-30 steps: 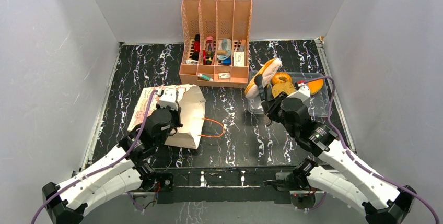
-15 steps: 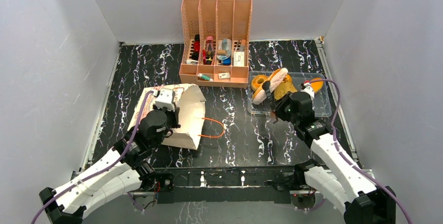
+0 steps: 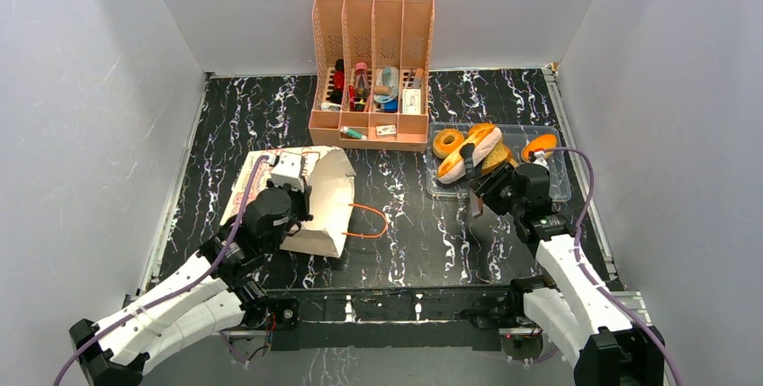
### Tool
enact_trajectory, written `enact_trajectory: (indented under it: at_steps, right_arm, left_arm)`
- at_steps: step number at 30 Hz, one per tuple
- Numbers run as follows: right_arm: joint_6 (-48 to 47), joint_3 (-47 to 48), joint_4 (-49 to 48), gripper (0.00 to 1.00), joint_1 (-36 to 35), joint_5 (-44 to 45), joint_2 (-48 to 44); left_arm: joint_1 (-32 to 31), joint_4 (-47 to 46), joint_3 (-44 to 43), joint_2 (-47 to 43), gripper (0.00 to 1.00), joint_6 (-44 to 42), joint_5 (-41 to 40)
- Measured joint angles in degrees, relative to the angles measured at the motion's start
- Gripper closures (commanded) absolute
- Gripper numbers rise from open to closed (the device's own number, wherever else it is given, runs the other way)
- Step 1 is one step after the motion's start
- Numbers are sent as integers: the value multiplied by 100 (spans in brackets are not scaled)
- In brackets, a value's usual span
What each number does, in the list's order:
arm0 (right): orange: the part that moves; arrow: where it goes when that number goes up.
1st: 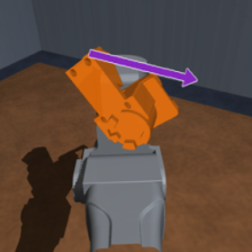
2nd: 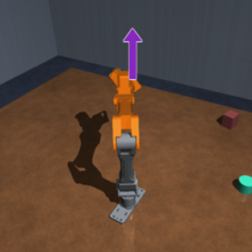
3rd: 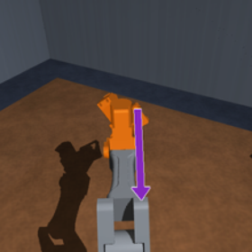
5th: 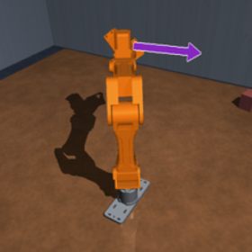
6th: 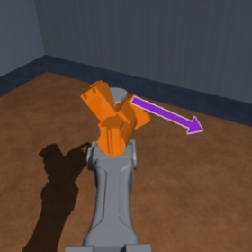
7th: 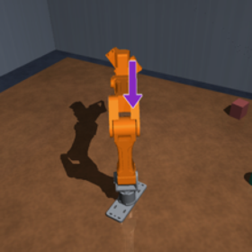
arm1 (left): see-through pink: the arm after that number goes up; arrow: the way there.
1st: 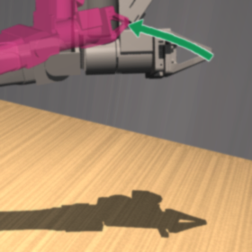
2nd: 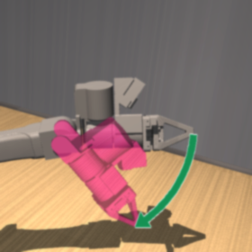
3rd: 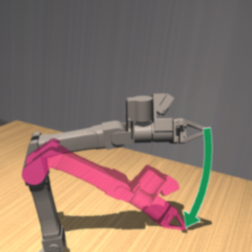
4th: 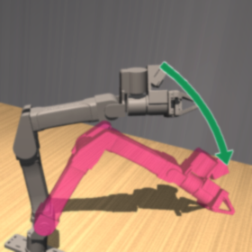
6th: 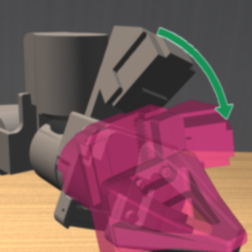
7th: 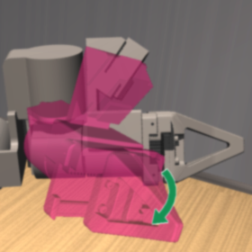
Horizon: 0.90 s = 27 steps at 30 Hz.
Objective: Take the fake bread out of the paper bag
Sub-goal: Place the fake bread in the container.
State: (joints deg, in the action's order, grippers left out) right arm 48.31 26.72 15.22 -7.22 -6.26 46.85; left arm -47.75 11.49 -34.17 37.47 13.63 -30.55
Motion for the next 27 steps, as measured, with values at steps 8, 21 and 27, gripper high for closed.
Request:
enact_trajectory:
  at_steps: [8, 21, 27]
  right_arm:
    - [2, -39, 103, 58, 170, -192, -72]
    - [-157, -72, 48, 58, 188, -289, -61]
    - [-315, -275, -179, 58, 203, -361, 393]
  left_arm:
    - [0, -2, 0, 79, 100, 4, 35]
    - [0, -31, 0, 26, 100, -7, 33]
    - [0, -31, 0, 24, 100, 22, 37]
